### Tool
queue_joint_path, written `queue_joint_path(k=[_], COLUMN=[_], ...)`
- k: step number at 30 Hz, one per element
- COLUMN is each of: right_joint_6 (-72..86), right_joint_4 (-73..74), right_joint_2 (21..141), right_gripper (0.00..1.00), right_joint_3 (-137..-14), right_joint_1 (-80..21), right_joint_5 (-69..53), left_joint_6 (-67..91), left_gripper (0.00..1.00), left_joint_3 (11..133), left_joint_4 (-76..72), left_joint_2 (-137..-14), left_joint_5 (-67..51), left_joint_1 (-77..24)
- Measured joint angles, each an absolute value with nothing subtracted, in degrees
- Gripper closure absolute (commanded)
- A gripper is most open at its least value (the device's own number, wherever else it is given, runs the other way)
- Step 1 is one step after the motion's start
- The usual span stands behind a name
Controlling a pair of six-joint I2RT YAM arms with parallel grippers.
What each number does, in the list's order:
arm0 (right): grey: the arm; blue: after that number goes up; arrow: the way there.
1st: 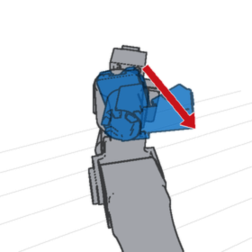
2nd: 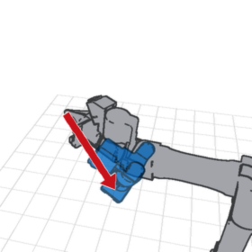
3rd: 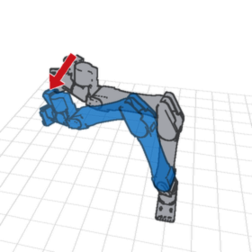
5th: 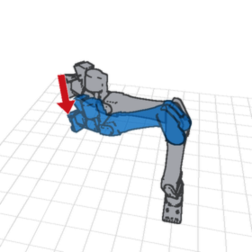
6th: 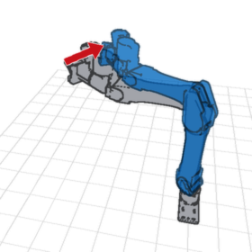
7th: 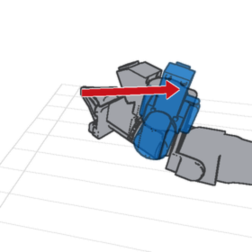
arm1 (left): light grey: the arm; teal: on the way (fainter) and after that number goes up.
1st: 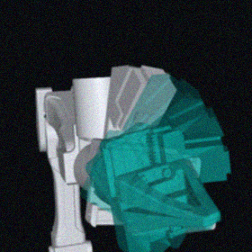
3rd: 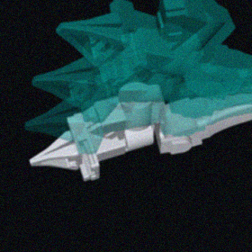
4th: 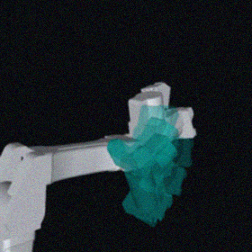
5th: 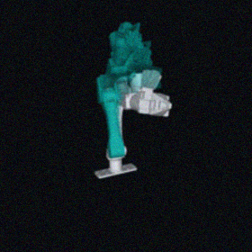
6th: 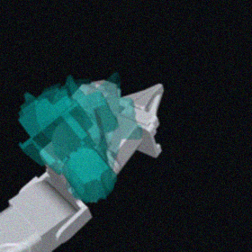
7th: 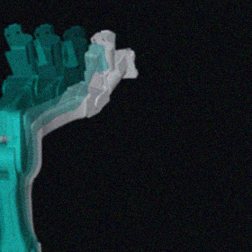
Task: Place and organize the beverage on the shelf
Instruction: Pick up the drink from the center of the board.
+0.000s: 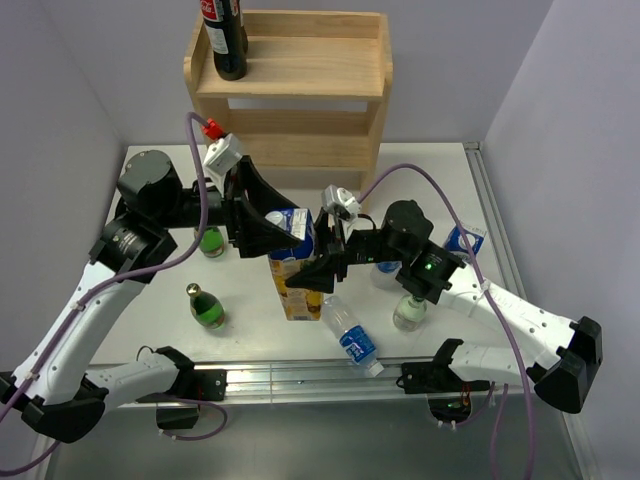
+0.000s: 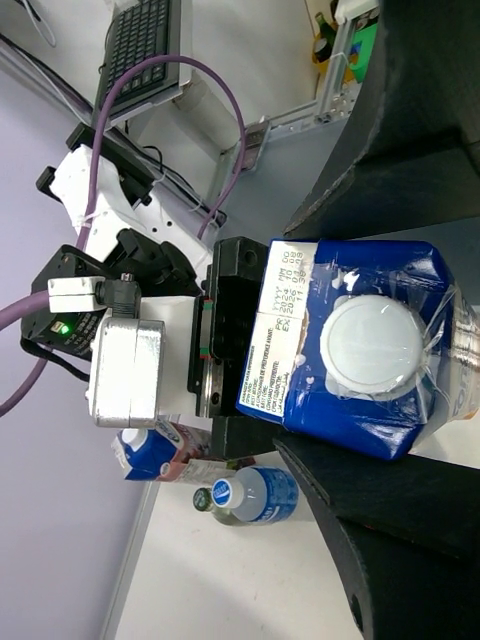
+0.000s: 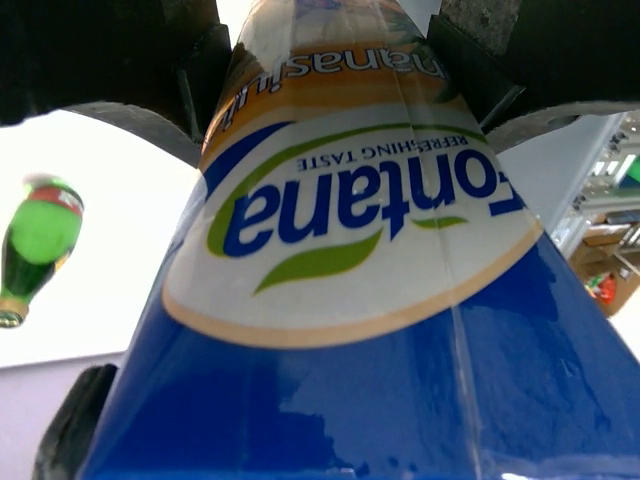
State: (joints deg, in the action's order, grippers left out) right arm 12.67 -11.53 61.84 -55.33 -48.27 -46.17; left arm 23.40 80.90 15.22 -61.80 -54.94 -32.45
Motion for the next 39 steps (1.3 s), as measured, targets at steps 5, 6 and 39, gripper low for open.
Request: queue_joint_path(k=[5, 6, 39], right_joint_6=[14.13, 14.2, 1.43], right_joint_4=[-11.07, -9.96, 23.97], right_joint_2=[61.28, 61.25, 84.34], right_gripper=[0.56, 0.56, 0.6], right_joint_3=[-55.0, -54.87, -111.33], right_joint_1=[-48.42, -48.31, -36.71], right_joint_5=[-44.16, -43.4, -6.31], left_joint_6=[22.15, 22.17, 24.1], left_gripper=[0.01, 0.01, 0.01], left_joint_3=[86.91, 89.1, 62.81], left_joint_4=[19.4, 19.53, 30.06], left_joint_2=[-61.82, -61.82, -37.01], left_joint_5=[-44.45, -40.42, 24.58], left_joint_1=[-32.21, -31.46, -31.14])
